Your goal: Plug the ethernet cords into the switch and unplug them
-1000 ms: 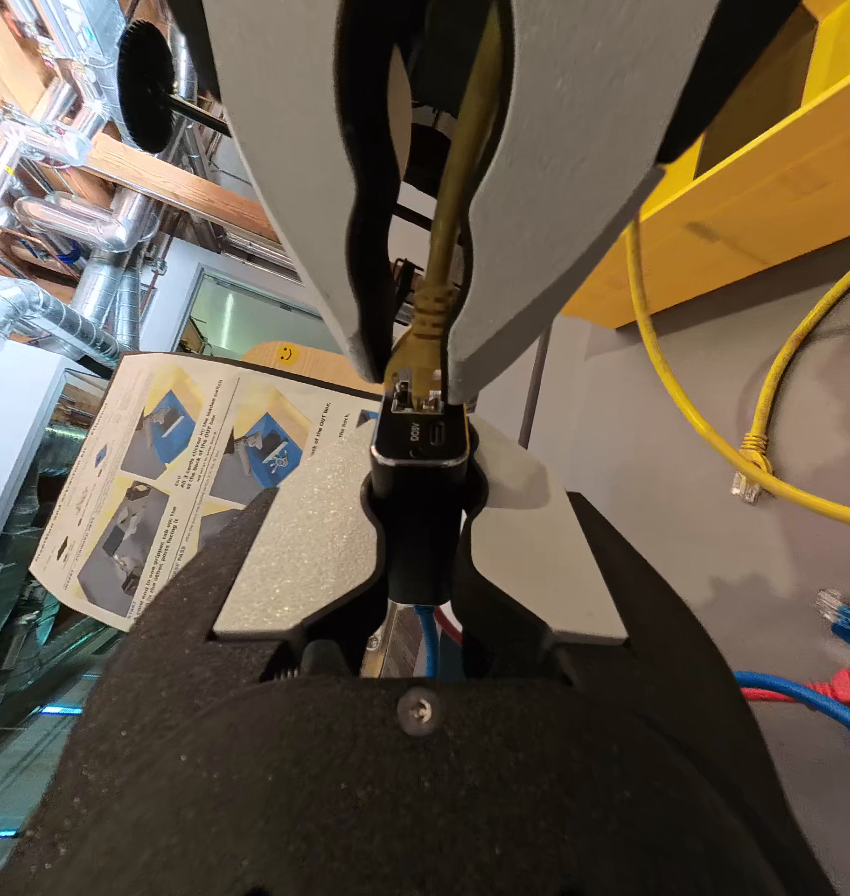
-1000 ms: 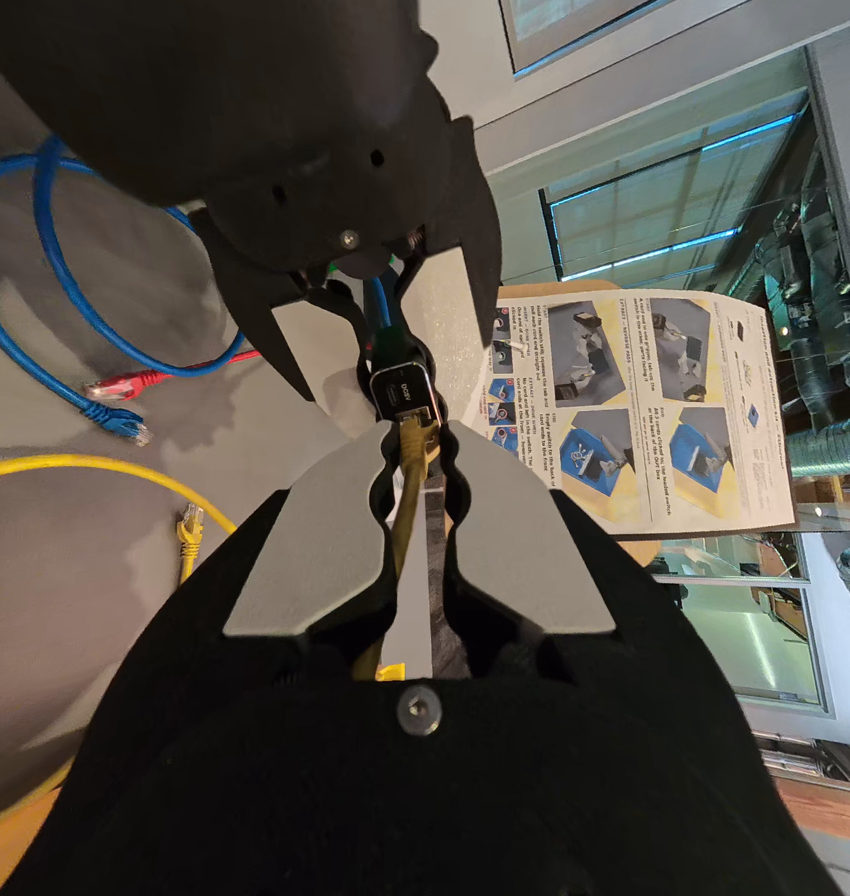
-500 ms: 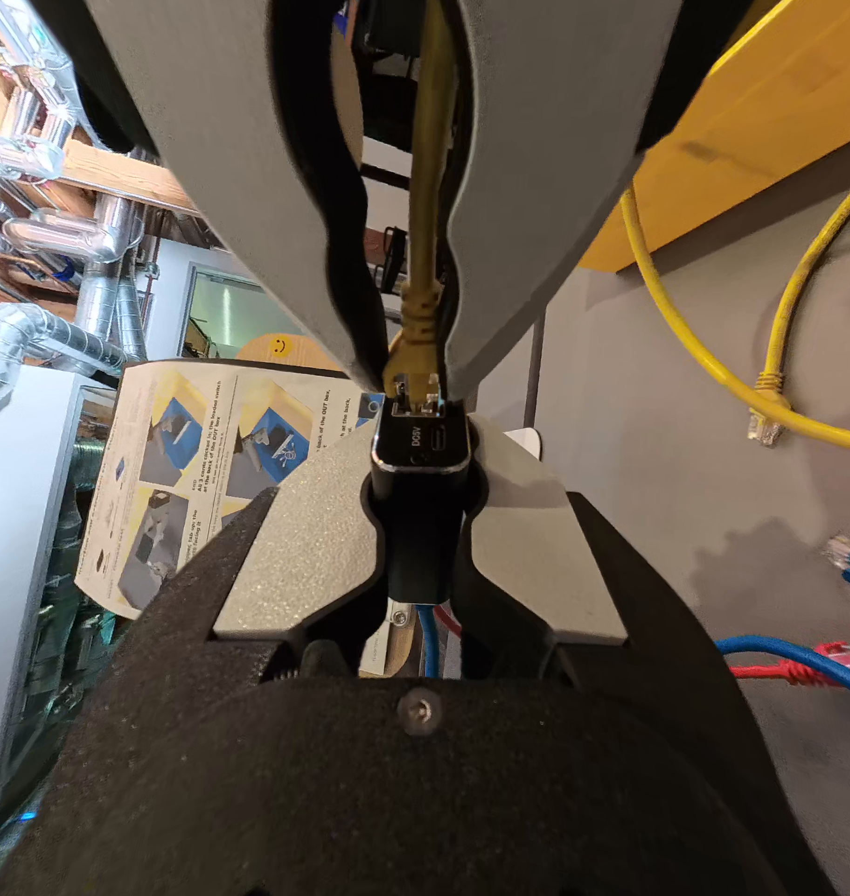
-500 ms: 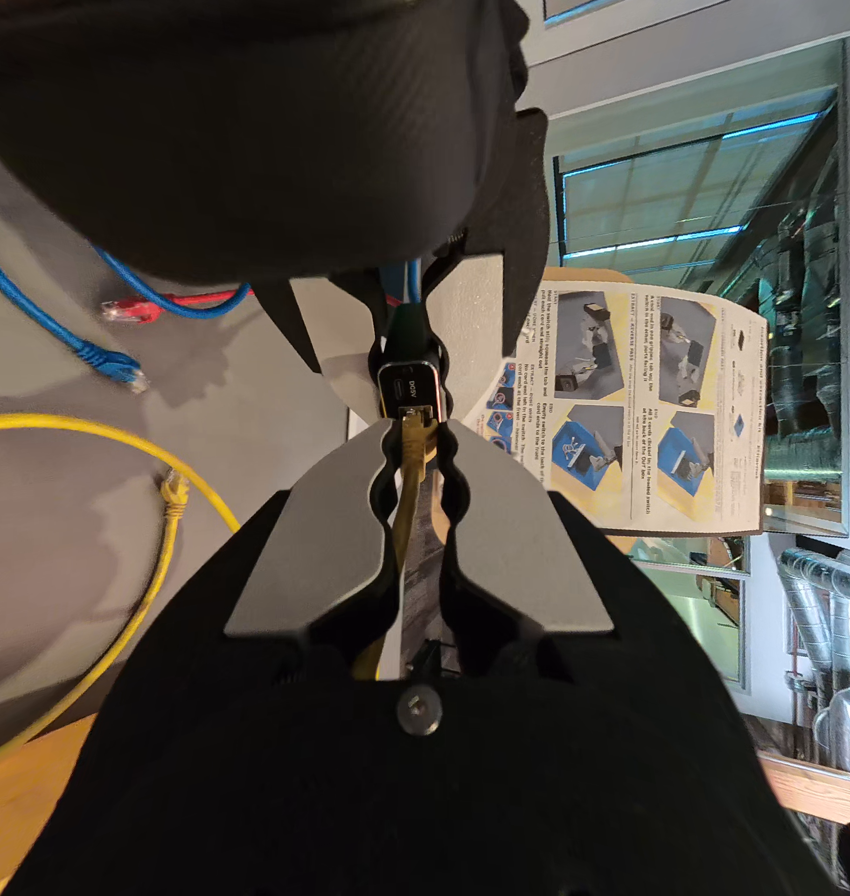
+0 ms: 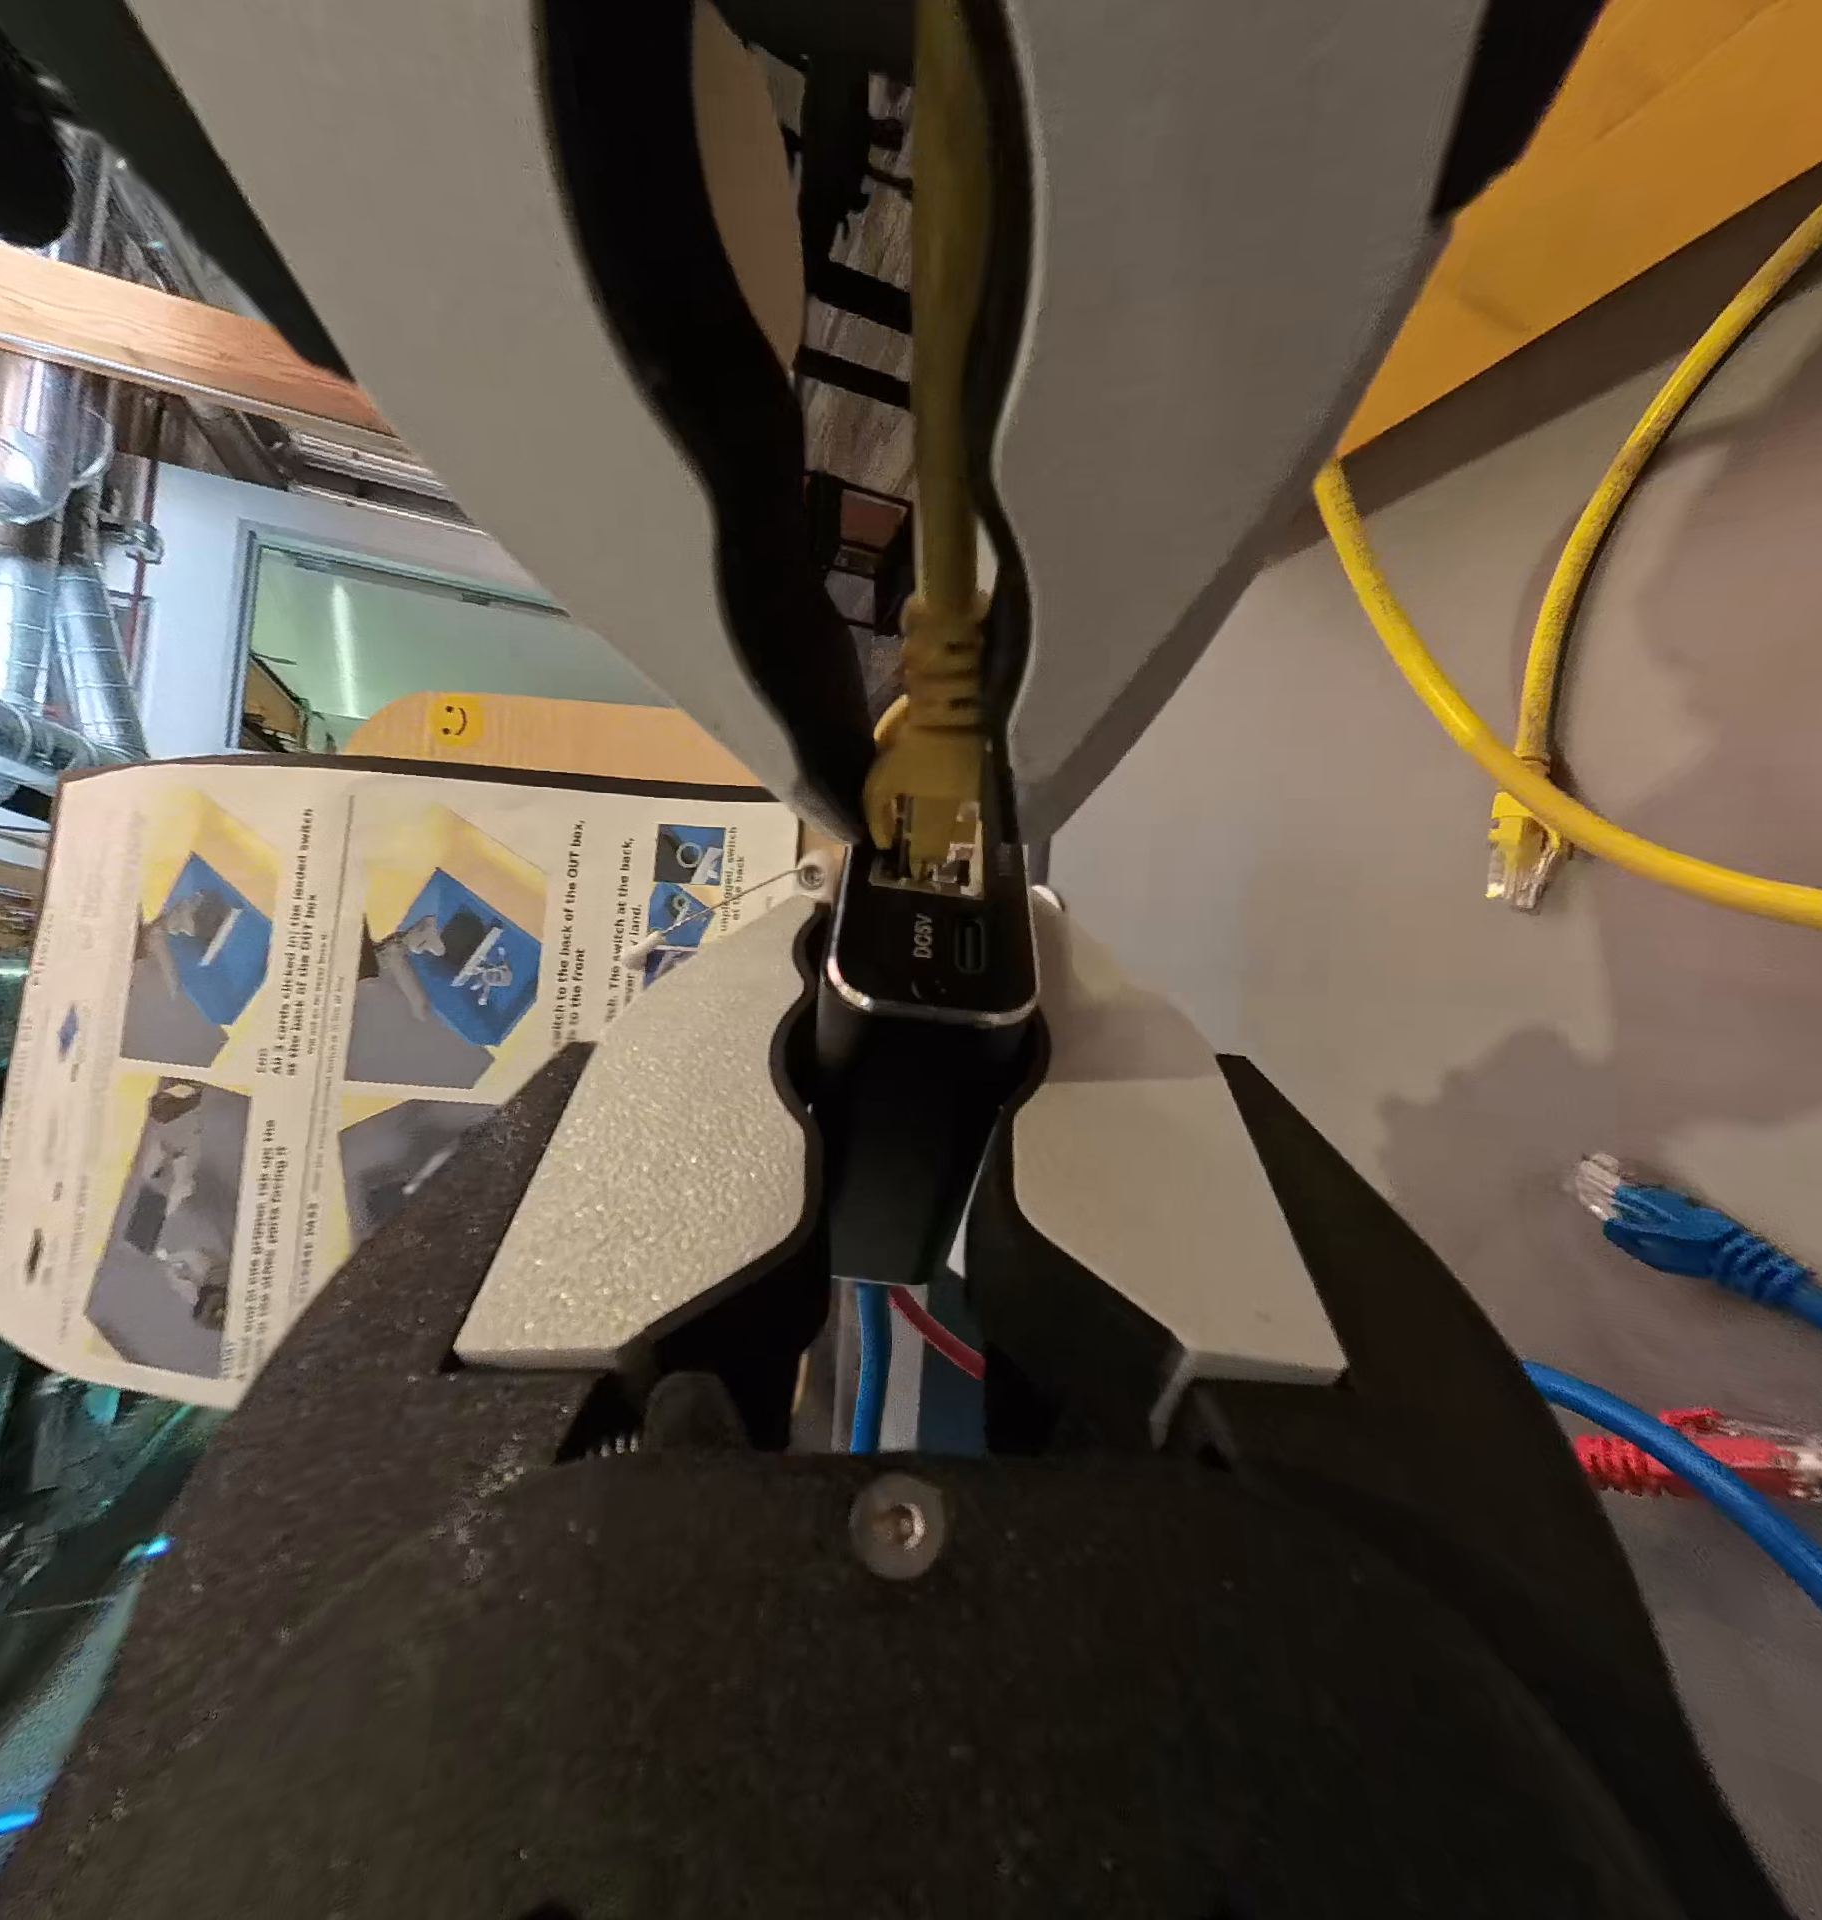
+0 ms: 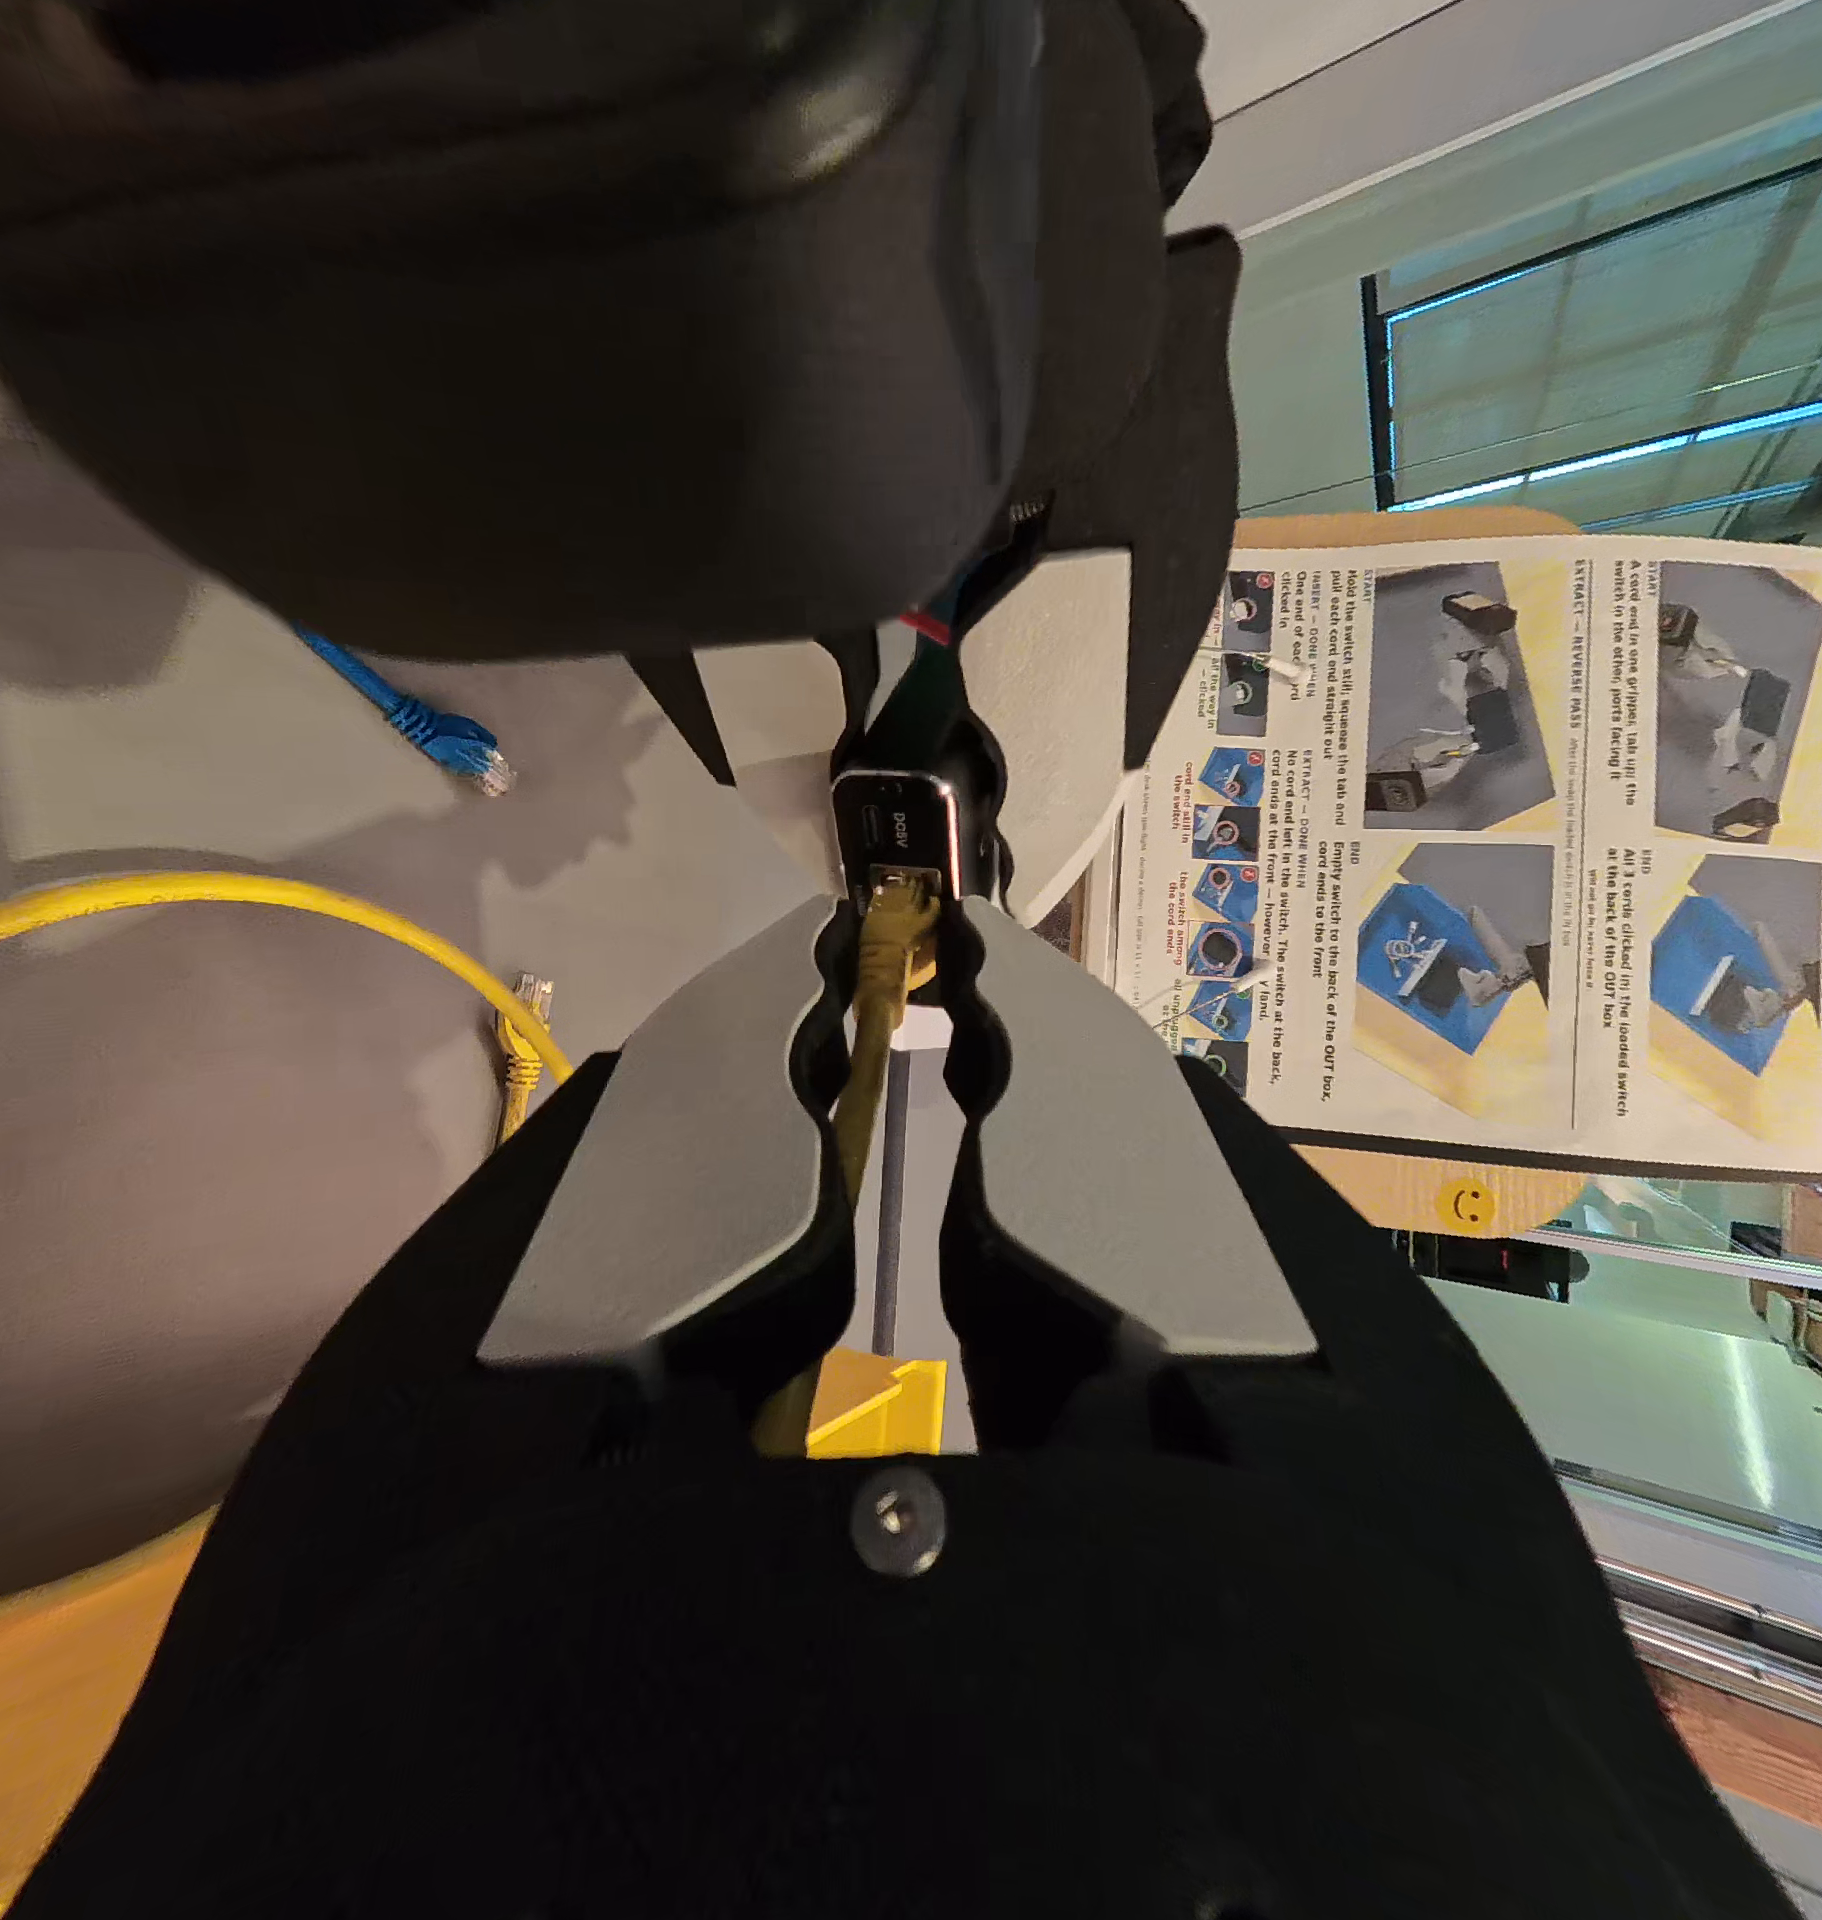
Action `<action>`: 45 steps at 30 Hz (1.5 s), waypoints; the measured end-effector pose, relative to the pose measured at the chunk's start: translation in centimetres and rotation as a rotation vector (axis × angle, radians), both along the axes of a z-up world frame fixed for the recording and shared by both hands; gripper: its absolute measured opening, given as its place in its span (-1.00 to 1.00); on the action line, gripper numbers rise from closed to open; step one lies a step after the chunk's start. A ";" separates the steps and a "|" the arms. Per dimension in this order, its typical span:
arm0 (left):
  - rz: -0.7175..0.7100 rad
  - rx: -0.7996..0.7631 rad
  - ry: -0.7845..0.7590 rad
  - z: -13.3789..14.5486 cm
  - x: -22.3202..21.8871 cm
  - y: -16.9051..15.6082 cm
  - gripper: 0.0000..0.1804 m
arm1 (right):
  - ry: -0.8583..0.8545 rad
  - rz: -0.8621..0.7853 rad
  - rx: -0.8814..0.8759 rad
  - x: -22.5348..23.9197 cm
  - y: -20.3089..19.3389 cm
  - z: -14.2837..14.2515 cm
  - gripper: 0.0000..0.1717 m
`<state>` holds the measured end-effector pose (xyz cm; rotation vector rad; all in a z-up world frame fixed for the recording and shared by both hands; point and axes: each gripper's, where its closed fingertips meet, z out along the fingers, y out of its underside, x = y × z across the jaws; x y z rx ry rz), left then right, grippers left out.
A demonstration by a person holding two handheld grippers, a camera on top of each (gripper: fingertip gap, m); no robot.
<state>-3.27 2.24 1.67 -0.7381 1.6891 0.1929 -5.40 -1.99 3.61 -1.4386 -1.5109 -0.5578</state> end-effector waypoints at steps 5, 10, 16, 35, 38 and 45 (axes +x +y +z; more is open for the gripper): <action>-0.024 -0.167 0.023 -1.0 0.3 -0.5 -0.69 | 0.010 -0.002 -0.038 0.1 -0.3 -0.2 -0.82; -0.033 -0.246 0.072 -2.2 0.6 -0.7 -0.68 | 0.043 -0.006 -0.115 0.4 -0.3 -1.0 -0.82; 0.040 -0.472 -0.142 2.1 -3.9 3.9 -0.71 | 0.023 0.035 -0.283 -0.8 -1.1 -3.1 -0.83; 0.084 -0.410 -0.296 10.2 -9.6 2.0 -0.71 | 0.144 -0.008 -0.011 0.5 1.1 16.6 -0.83; 0.095 -0.408 -0.301 10.4 -9.9 2.1 -0.70 | 0.130 -0.090 0.009 2.9 2.6 21.5 -0.83; 0.094 -0.412 -0.290 10.4 -10.1 2.1 -0.70 | 0.182 -0.252 -0.012 9.0 2.1 27.4 -0.83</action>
